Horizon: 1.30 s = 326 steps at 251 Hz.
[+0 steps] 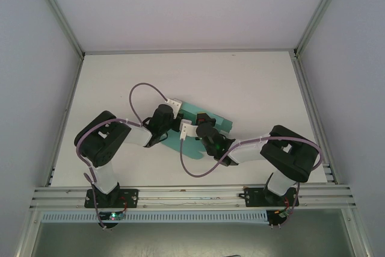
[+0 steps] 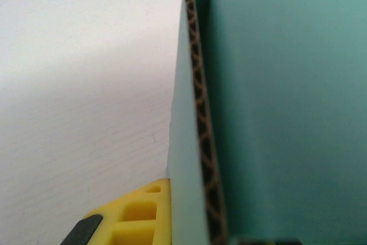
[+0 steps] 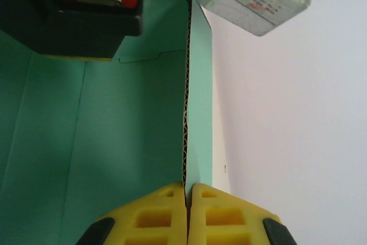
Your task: Assemble paper box
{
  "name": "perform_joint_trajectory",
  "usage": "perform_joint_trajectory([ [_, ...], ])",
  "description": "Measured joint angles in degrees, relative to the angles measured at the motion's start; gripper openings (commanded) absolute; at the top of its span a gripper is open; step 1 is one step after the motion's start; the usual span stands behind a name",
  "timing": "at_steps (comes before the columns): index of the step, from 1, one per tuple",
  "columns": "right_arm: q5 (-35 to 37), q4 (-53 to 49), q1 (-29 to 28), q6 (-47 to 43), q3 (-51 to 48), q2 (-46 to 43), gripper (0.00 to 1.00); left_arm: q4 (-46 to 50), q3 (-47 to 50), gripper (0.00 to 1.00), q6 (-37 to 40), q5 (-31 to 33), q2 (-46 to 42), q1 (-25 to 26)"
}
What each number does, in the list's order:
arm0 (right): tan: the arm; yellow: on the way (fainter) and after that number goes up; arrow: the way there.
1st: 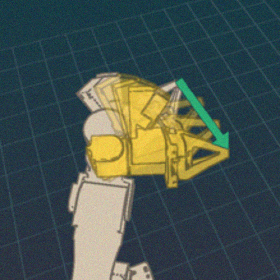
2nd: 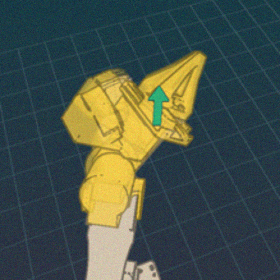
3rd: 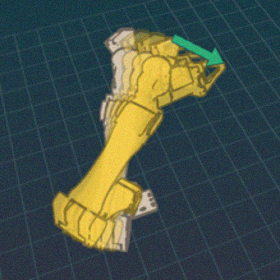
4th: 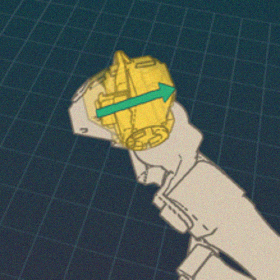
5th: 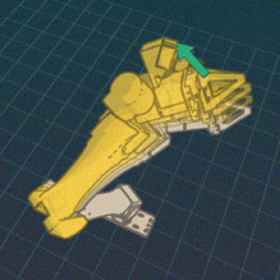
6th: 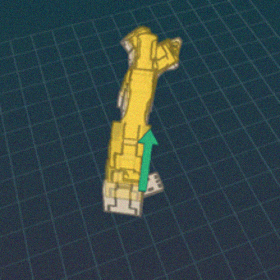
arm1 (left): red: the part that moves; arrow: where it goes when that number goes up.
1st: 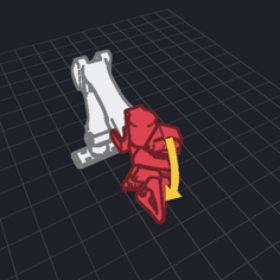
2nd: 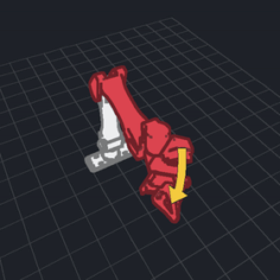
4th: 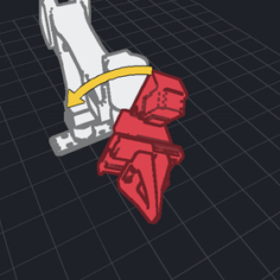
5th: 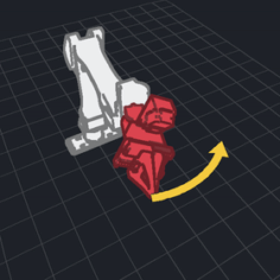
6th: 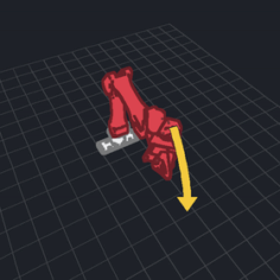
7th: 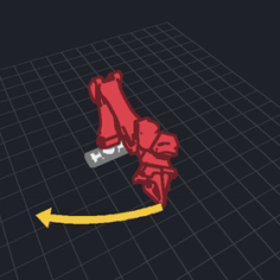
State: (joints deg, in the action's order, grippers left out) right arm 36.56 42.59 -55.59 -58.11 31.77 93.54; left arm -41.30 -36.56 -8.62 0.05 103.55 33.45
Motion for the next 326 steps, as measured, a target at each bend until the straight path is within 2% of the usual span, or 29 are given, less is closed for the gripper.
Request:
perform_joint_trajectory([
  [43,-1.57,-0.61,1.01,1.01,0.11,-0.26,0.0,-2.34,0.37,0.18,-1.51,-3.45,0.61,-1.6],
  [67,-2.34,-1.38,1.38,1.33,0.46,-0.42,0.0,-2.73,0.28,0.29,-1.7,-5.73,0.61,-2.36],
  [100,-2.86,-2.27,1.46,1.44,0.74,-0.66,0.0,-5.09,-0.96,0.34,-1.92,-6.99,0.61,-2.62],
  [122,-2.91,-2.69,1.53,1.66,0.9,-0.83,0.0,-4.63,-2.45,0.25,-1.7,-7.28,0.61,-2.78],
  [144,-2.93,-3.26,1.84,2.08,1.16,-0.83,0.0,-3.52,-3.19,0.0,-0.52,-7.19,0.79,-2.86],
  [205,-2.84,-3.87,1.88,2.71,1.46,-0.9,0.0,-0.35,-5.53,0.0,1.31,-4.04,1.38,-2.21],
  [264,-2.97,-3.63,1.88,3.76,1.79,-0.92,0.0,3.63,-6.47,0.0,-6.16,6.6,0.68,1.09],
  [300,-3.04,-3.54,1.88,3.96,1.68,-0.92,0.0,4.04,-6.47,0.0,-7.28,12.44,0.68,3.19],
  [319,-3.15,-3.39,1.92,4.68,1.66,-0.94,0.18,3.93,-6.36,0.0,-6.82,12.37,0.68,3.21],
  [326,-3.19,-3.37,2.12,5.49,1.66,-0.96,0.22,3.87,-6.36,0.0,-6.49,12.11,0.68,3.19],
])
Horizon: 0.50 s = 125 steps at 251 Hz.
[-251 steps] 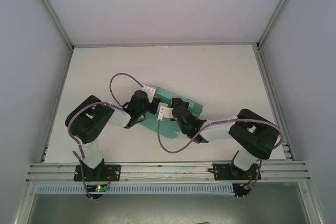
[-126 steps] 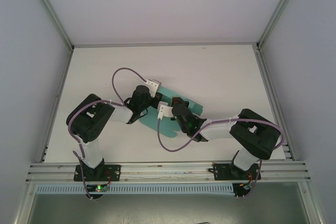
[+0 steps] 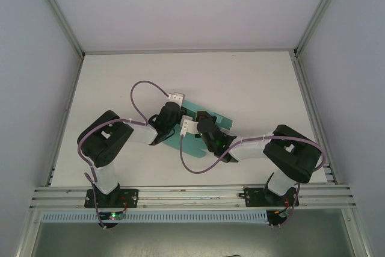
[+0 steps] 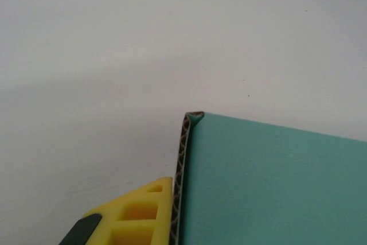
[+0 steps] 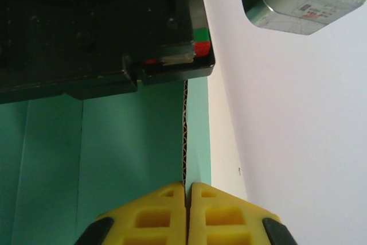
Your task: Assemble paper box
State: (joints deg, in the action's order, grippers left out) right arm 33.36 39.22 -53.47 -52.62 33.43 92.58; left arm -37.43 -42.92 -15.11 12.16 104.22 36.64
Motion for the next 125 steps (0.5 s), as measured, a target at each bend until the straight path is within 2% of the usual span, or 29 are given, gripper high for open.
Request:
perform_joint_trajectory([
  [18,-0.5,-1.42,0.59,0.83,-0.55,-0.5,0.28,-0.74,0.26,0.0,0.92,-0.76,0.04,-0.48],
  [63,-1.38,-4.39,2.23,1.46,-1.62,-3.56,0.32,-3.65,1.97,0.0,4.94,-4.42,-0.11,-1.57],
  [125,1.79,-7.3,4.28,-1.14,-2.91,-6.27,0.32,-1.33,2.03,0.0,8.33,-7.65,-1.88,-2.71],
])
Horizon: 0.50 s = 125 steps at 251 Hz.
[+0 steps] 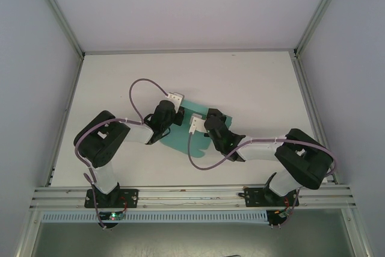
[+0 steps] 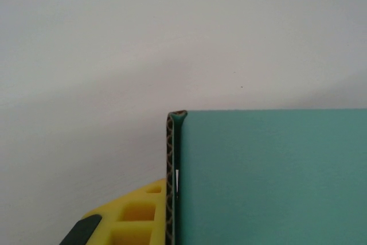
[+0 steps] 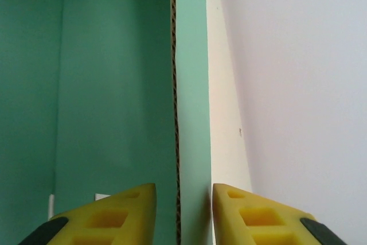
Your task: Assemble paper box
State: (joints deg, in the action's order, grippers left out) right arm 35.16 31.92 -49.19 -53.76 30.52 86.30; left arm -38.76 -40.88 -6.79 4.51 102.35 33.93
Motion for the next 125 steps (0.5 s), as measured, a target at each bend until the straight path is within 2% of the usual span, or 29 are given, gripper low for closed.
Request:
perform_joint_trajectory([
  [33,1.31,0.94,0.55,-1.9,-0.22,-0.04,0.29,1.84,0.0,0.0,0.57,-2.12,-1.03,-0.04],
  [50,1.57,1.97,0.7,-2.97,-0.22,0.17,0.21,2.51,-0.24,0.0,0.52,-2.43,-1.05,-0.17],
  [78,1.95,3.43,0.7,-3.8,-0.22,0.83,0.01,4.76,-1.4,0.0,0.33,-2.29,-1.05,-0.31],
  [104,2.36,4.61,0.7,-3.91,-0.22,1.44,0.0,6.32,-2.34,0.0,-0.74,-1.05,-1.05,-0.28],
  [111,2.38,4.81,0.68,-3.89,-0.22,1.64,0.0,6.78,-2.56,0.06,-1.2,-0.59,-1.05,-0.24],
  [120,2.38,5.01,0.68,-3.82,-0.22,1.86,0.0,7.52,-2.89,0.19,-1.77,0.0,-0.98,-0.15],
  [125,2.4,5.16,0.68,-3.82,-0.22,2.03,0.0,7.89,-3.08,0.21,-2.05,0.15,-0.94,-0.09],
])
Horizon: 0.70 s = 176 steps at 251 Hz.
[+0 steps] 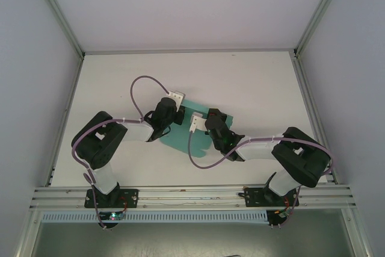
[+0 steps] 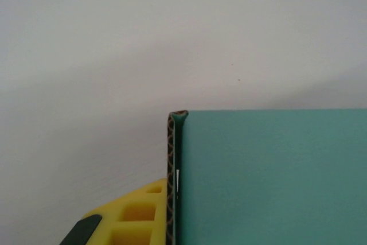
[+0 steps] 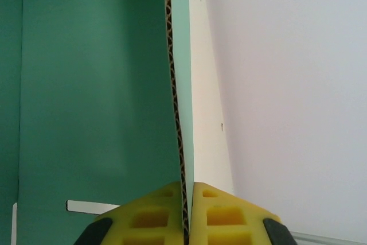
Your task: Assemble paper box
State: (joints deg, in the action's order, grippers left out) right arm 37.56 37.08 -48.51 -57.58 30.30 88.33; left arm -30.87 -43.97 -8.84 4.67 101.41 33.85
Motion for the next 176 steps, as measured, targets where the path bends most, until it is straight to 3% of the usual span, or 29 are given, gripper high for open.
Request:
perform_joint_trajectory([
  [41,0.28,-0.35,0.0,0.42,-0.02,0.33,0.0,1.14,-1.53,0.22,-1.73,1.55,1.4,0.17],
  [63,0.31,-0.48,0.0,0.5,-0.02,0.33,0.0,1.11,-1.62,0.17,-2.1,1.09,1.53,0.17],
  [81,0.35,-0.72,0.0,0.7,0.0,0.33,0.0,1.14,-1.9,0.27,-2.19,0.72,1.79,0.15],
  [121,0.61,-2.03,0.04,1.36,0.07,-0.11,0.0,1.2,-3.48,0.27,-2.34,-0.09,3.26,-0.13],
  [160,0.81,-3.08,0.17,1.99,0.33,-0.39,0.0,1.07,-4.17,0.22,-2.73,-1.73,4.11,-0.46],
  [176,0.63,-3.52,0.42,2.23,0.39,-0.52,0.0,0.85,-4.61,0.04,-3.34,-3.74,4.55,-0.98],
])
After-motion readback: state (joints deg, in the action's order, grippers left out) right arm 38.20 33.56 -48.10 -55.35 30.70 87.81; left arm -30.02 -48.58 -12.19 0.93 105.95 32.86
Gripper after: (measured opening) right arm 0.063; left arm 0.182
